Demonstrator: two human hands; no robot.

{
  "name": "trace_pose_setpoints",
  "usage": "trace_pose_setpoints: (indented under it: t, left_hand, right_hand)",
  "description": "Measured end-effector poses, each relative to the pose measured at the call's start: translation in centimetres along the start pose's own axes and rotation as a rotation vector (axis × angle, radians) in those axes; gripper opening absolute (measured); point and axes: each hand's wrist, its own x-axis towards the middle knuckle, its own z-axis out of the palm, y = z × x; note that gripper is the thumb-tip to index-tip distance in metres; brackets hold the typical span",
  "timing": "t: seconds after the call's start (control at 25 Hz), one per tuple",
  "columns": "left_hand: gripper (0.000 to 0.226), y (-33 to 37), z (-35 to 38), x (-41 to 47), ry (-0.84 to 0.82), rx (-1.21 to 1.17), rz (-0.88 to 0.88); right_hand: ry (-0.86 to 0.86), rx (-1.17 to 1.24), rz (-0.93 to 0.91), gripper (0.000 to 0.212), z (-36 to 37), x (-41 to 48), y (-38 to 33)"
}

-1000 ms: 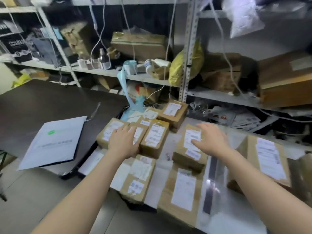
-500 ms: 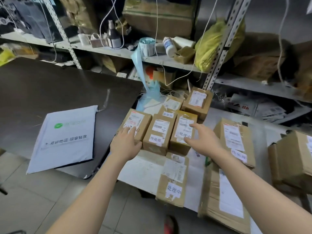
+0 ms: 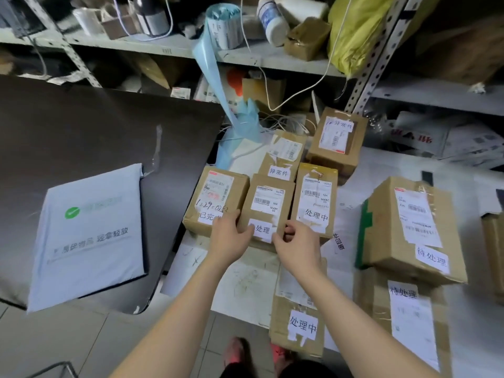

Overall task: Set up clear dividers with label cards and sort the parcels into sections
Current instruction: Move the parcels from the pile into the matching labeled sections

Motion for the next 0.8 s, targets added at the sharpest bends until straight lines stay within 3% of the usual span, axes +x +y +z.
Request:
trace_pose_setpoints:
  t: [0.2, 0.36, 0.44, 0.6, 0.8]
  left_hand:
    - [0.049, -0.8, 0.4, 2.1, -0.067, 0.051, 0.065]
    - [0.04, -2.0, 0.1, 1.7, -0.075, -0.098, 0.166]
    - [0.046, -2.6, -0.5, 1.3, -0.1, -0.139, 0.19]
    - [0.051, -2.3, -2.3, -0.2, -0.087, -0.19, 0.27]
    - [0.053, 0.5, -5.3, -3.2, -0.044, -0.284, 0.386]
  right_hand:
    - [0.058, 0.015, 0.152, 0.022, 1.4, 0.4, -1.4]
    - [0.095, 0.067, 0.31, 0.032, 2.4, -0.3, -2.5]
    - [0.14, 0.126, 0.349, 0.042, 2.9, -1.4, -3.0]
    - [0.225, 0.23, 0.336, 0.021, 2.7, -3.9, -3.3]
    - [0.304, 0.344, 0.2, 0.028, -0.3, -7.0, -5.0]
